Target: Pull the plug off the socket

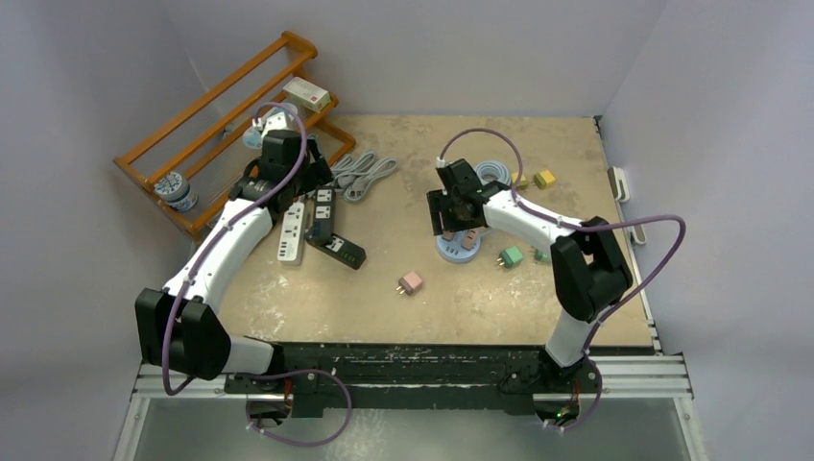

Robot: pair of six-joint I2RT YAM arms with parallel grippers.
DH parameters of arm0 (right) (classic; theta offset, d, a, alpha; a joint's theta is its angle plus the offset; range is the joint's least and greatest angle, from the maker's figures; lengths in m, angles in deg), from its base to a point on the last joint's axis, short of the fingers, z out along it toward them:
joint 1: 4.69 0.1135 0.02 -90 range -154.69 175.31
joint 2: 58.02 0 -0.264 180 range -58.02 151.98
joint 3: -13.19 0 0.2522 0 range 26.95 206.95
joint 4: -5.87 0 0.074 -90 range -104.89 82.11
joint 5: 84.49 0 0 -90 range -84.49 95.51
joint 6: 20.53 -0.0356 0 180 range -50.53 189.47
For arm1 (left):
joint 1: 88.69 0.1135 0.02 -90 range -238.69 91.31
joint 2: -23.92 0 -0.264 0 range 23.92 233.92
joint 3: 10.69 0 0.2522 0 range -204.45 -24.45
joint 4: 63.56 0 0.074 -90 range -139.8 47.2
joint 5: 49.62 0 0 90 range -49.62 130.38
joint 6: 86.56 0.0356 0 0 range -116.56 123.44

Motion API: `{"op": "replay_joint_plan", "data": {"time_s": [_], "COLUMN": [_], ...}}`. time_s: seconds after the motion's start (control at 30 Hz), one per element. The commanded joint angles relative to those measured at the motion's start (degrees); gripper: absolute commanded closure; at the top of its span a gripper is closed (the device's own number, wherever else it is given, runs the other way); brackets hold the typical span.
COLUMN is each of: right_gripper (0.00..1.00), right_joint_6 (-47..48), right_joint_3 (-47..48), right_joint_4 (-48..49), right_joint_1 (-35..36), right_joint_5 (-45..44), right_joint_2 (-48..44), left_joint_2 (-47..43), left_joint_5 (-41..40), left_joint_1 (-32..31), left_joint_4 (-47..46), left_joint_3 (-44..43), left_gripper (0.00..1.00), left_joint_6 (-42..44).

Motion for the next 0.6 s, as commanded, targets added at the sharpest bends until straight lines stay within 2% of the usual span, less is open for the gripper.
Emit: {"op": "replay_joint_plan", "data": {"time_s": [0.0, 0.17, 0.3, 0.37, 0.5, 0.57], "right_gripper": [0.33, 0.35, 0.44, 0.55, 0.97, 1.0], "right_joint_6": [1.3, 3.0, 4.0, 4.3, 4.4, 4.4], "right_joint_3": [1.7, 1.9, 2.1, 2.1, 3.0, 4.6], "right_joint_4": [0.9, 0.7, 0.4, 0.2, 0.8, 1.5], "right_joint_1": [0.2, 0.4, 0.6, 0.7, 0.8, 0.8], "right_joint_5": [-2.1, -1.5, -1.5, -1.8, -2.5, -1.0], "right_joint_2": [2.3, 4.1, 4.8, 5.0, 4.7, 4.5], "left_joint_2": [-1.3, -1.6, -2.0, -2.2, -2.4, -2.3], "left_joint_5": [0.7, 1.1, 1.2, 1.5, 3.9, 6.3], "left_joint_1": [0.3, 0.3, 0.3, 0.3, 0.3, 0.2], "left_joint_4": [-2.6, -2.3, -2.0, -2.1, -3.6, -5.5], "left_joint_3": [0.1, 0.4, 0.9, 1.6, 3.8, 5.8], "left_gripper": [0.18, 0.17, 0.16, 0.16, 0.15, 0.15], "left_joint_6": [1.1, 1.1, 0.8, 0.5, -1.1, -2.8]}}
